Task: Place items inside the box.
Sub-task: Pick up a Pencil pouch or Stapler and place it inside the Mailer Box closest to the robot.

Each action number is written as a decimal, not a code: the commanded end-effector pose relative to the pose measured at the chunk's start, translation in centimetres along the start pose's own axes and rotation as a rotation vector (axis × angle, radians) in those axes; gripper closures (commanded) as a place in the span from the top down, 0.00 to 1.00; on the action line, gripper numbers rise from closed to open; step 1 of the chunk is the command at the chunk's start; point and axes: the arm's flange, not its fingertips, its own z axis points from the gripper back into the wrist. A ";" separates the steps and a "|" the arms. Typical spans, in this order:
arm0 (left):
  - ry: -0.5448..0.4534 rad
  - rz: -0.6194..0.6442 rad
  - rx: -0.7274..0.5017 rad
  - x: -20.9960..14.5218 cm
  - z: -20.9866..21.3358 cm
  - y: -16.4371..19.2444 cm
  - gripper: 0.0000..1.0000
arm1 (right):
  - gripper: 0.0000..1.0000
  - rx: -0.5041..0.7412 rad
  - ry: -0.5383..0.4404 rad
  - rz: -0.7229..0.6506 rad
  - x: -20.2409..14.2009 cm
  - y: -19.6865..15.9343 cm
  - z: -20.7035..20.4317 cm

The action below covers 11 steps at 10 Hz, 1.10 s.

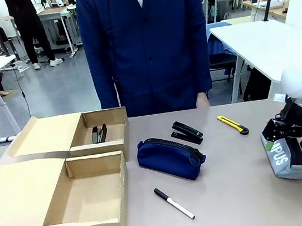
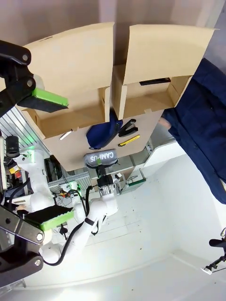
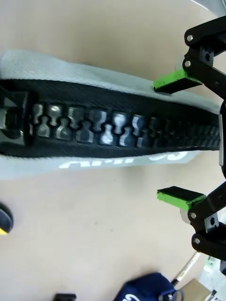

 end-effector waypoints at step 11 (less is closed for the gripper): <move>-0.012 -0.022 -0.021 0.1 0.0 -0.2 1.00 | 0.00 -0.048 -0.006 -0.084 0.8 -0.6 -1.0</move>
